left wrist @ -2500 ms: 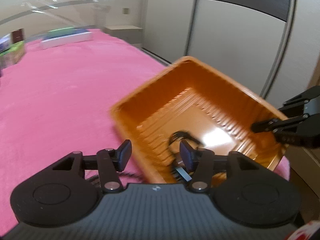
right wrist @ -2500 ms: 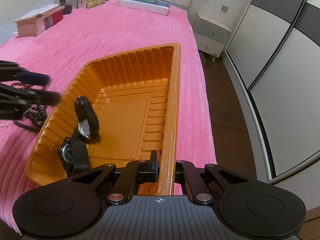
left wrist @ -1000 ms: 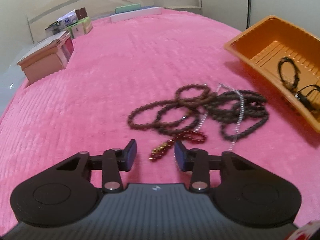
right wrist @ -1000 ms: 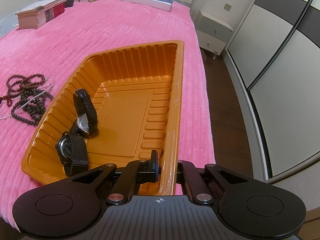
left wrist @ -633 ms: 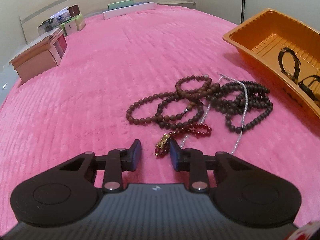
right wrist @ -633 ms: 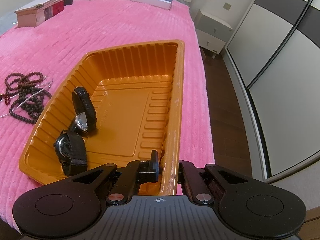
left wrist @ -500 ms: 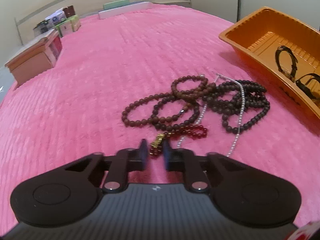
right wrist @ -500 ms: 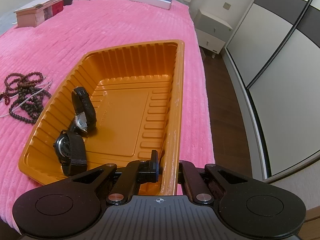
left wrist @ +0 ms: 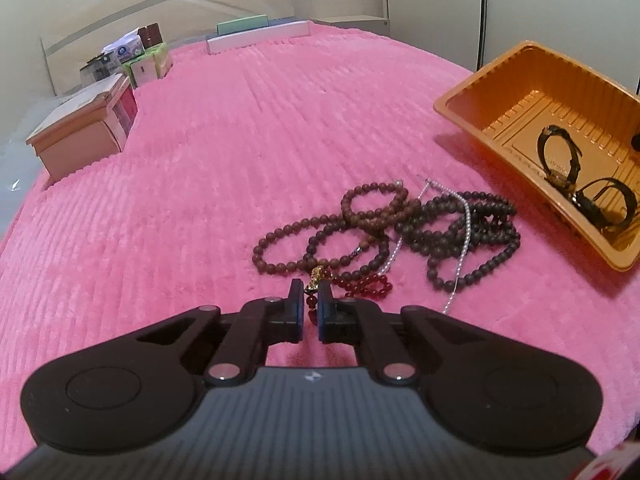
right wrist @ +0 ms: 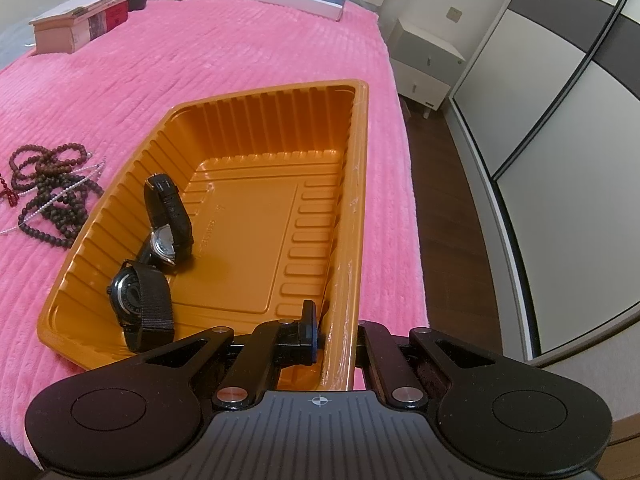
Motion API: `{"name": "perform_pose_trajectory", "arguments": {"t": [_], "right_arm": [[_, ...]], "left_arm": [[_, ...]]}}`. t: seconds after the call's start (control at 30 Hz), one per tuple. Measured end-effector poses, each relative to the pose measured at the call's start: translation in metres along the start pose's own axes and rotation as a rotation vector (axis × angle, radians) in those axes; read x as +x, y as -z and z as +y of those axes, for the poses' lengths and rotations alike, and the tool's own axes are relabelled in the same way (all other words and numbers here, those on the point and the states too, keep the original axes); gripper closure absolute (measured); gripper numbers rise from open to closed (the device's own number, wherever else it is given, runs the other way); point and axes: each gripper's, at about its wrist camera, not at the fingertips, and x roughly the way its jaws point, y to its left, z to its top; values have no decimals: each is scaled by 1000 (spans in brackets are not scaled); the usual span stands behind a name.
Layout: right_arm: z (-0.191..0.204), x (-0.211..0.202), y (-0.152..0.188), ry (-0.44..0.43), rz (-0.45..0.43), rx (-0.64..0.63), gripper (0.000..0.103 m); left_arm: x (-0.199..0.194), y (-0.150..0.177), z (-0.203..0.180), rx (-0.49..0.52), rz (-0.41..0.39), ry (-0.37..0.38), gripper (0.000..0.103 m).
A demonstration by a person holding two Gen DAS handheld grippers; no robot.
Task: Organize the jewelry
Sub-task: 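Close the left tool on the red bead bracelet's gold charm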
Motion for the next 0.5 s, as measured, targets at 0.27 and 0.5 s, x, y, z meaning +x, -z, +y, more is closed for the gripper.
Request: {"name": "perform_pose_trajectory", "arguments": {"t": [0.27,0.5], "right_arm": [[0,0,0,1,0,-1,99],[0,-1,0,1,1,-3,99]], "left_arm": [[-9,-9,0,6,-20,-7,98],[-17,-16,0,11,-35,5,98]]}}
